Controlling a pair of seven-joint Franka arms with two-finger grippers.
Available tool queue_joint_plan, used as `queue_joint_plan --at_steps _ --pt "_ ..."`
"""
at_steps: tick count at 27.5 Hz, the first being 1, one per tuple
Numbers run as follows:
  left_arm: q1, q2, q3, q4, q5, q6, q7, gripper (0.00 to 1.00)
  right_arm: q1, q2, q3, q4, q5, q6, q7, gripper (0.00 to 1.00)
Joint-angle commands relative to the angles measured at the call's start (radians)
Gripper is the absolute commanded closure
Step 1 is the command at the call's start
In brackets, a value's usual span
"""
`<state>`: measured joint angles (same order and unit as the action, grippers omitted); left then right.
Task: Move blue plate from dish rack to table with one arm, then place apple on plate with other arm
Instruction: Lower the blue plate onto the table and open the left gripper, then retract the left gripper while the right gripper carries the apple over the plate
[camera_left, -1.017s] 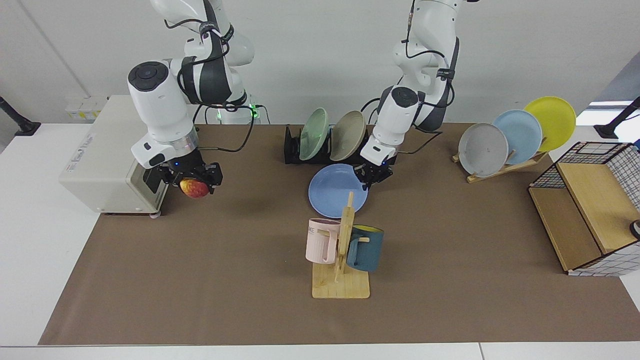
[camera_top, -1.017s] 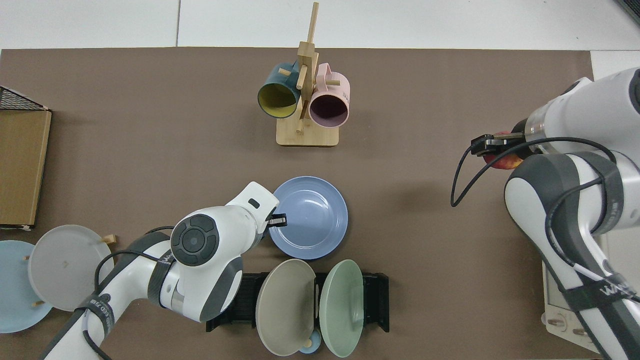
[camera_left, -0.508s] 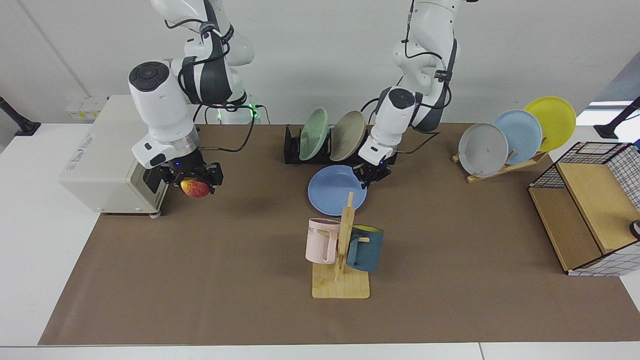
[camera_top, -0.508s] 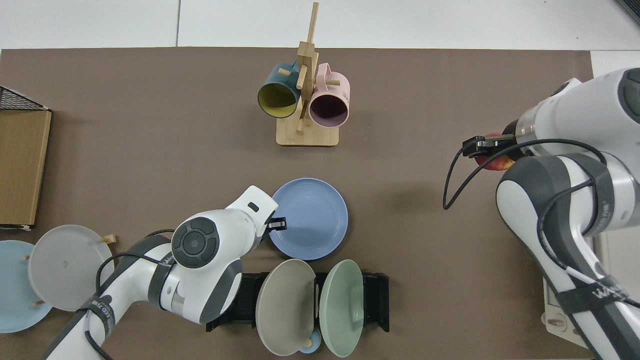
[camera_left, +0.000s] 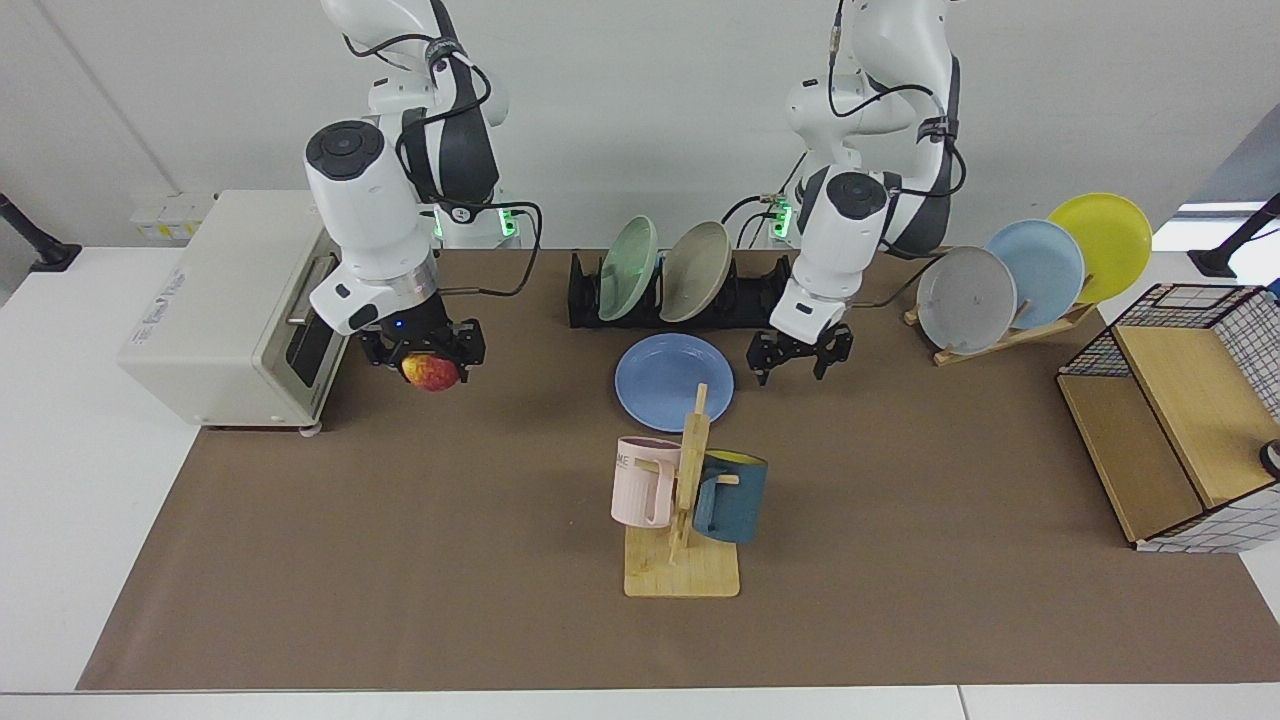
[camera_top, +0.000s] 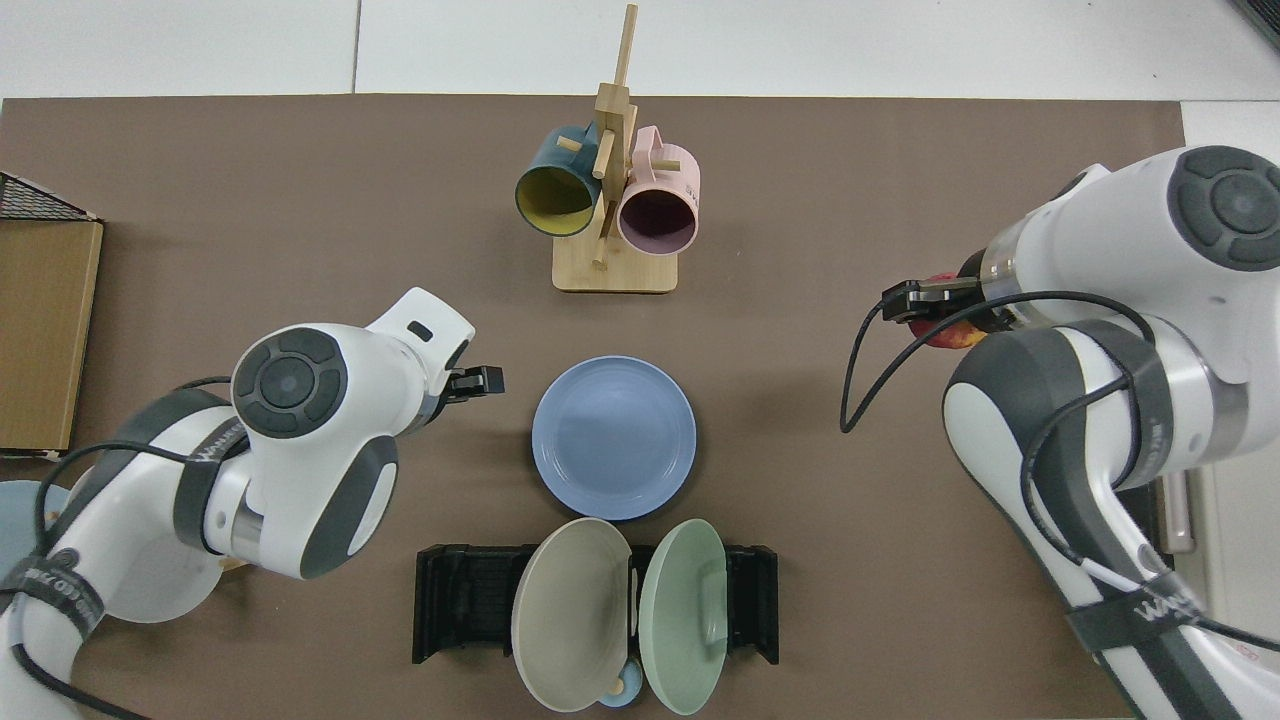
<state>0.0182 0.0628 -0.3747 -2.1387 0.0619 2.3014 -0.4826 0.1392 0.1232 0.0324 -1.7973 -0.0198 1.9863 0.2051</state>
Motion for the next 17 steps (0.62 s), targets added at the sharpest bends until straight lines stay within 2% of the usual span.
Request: queue_joint_plan --at_steps 1,5,10,13,17 --pt "0.014 -0.072 0.051 0.071 0.071 -0.158 0.021 0.0 0.051 -0.011 0.001 -0.013 0.011 -0.009 0.089 1.0" --pt "0.035 -0.09 0.082 0.161 0.085 -0.285 0.1 0.0 0.104 -0.002 0.001 -0.013 0.009 -0.007 0.144 1.0" --pt "0.092 -0.089 0.082 0.292 0.088 -0.444 0.193 0.0 0.19 0.003 0.001 -0.01 0.0 -0.004 0.279 1.0" --pt "0.091 -0.1 0.131 0.333 0.088 -0.512 0.231 0.0 0.239 0.018 0.001 -0.008 0.001 0.006 0.361 1.0" --pt "0.083 -0.109 0.184 0.453 0.075 -0.654 0.303 0.0 0.316 0.044 0.0 0.002 0.006 0.014 0.477 1.0"
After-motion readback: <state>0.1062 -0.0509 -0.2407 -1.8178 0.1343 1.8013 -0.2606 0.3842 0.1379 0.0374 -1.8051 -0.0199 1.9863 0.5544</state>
